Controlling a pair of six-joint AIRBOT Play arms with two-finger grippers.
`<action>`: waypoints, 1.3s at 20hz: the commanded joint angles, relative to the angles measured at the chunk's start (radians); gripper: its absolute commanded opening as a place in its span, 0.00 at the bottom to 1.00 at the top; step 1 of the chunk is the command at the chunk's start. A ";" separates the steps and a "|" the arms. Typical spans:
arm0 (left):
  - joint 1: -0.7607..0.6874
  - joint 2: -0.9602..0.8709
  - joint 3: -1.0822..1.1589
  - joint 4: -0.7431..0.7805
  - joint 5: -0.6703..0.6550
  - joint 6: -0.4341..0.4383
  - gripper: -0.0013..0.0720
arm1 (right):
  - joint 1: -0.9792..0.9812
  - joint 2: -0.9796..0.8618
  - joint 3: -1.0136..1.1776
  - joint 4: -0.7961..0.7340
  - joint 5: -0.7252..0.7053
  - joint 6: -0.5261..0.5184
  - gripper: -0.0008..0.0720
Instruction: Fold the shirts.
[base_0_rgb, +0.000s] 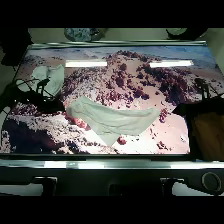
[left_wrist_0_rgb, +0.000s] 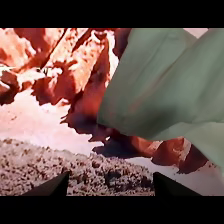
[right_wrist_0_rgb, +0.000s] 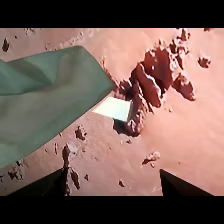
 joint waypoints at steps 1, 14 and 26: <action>-0.012 -0.034 -0.074 -0.089 0.153 0.015 0.84 | 0.026 -0.039 -0.019 -0.021 0.038 -0.007 0.96; -0.065 -0.095 -0.054 -0.088 0.193 0.072 0.06 | 0.164 -0.195 -0.021 0.012 0.100 -0.010 0.98; -0.066 -0.058 -0.054 -0.089 0.125 0.072 0.06 | 0.476 -0.233 -0.069 0.074 -0.139 0.125 0.24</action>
